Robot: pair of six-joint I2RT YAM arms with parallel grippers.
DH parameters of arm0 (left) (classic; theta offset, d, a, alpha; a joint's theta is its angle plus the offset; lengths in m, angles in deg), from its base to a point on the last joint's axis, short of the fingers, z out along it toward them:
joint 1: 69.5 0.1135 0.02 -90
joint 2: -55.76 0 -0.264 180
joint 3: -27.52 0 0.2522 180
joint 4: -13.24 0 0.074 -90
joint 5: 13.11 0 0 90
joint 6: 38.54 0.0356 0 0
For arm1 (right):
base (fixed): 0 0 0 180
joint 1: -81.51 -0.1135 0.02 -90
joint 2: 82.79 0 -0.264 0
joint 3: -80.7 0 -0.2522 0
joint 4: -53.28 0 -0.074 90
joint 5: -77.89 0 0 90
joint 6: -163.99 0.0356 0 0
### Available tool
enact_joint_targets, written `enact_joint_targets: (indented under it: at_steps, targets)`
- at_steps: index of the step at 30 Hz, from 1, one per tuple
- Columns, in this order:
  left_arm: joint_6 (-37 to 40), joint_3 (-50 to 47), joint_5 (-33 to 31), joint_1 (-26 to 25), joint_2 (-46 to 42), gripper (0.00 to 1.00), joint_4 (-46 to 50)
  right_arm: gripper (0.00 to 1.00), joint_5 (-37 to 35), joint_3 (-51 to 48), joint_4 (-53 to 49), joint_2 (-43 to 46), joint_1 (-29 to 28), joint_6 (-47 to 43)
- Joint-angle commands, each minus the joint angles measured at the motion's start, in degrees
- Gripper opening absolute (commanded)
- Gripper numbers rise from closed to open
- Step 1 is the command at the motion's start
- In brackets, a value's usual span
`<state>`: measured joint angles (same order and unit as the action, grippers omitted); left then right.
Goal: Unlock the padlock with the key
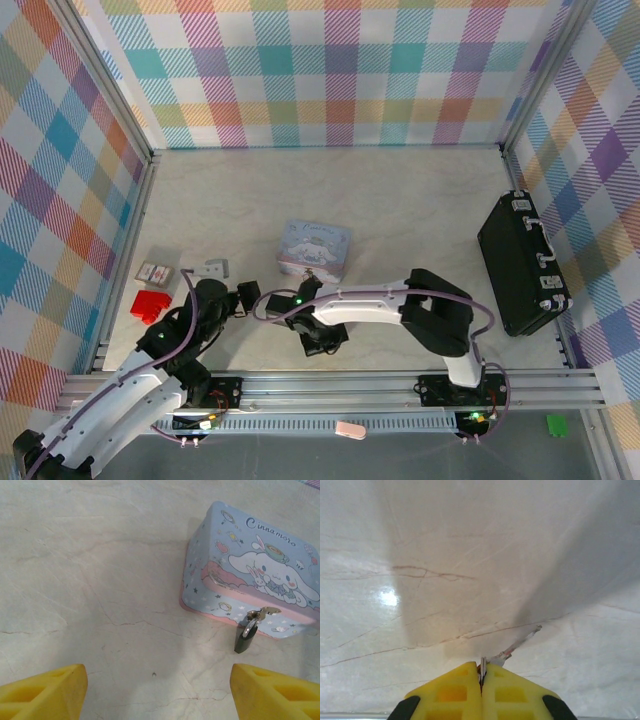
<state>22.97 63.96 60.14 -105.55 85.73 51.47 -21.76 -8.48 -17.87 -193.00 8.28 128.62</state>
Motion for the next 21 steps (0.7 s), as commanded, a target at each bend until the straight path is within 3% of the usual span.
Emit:
enact_joint_targets:
  at_steps: [1, 8, 13, 16, 21]
  targets:
    - [-0.30, 0.61, 3.55, 0.46, 1.63, 0.75, -3.08, 0.00, -5.26, -4.04, 5.56, 10.65, 1.60, -0.63]
    - [-3.24, 1.23, 11.37, 0.46, 6.35, 0.74, -9.55, 0.00, -4.49, -15.03, 26.39, 29.31, 5.04, -10.69]
    - [-6.82, 1.78, 20.28, 0.46, 10.18, 0.72, -18.34, 0.00, 2.44, -28.02, 49.60, 40.66, 7.12, -19.19]
    - [-8.83, 2.75, 24.88, 0.42, 11.19, 0.71, -22.49, 0.00, 4.38, -36.40, 63.47, 45.85, 7.39, -25.55]
    - [-10.37, 5.28, 30.90, 0.41, 12.18, 0.71, -26.32, 0.00, 6.46, -44.45, 78.30, 49.54, 7.49, -34.75]
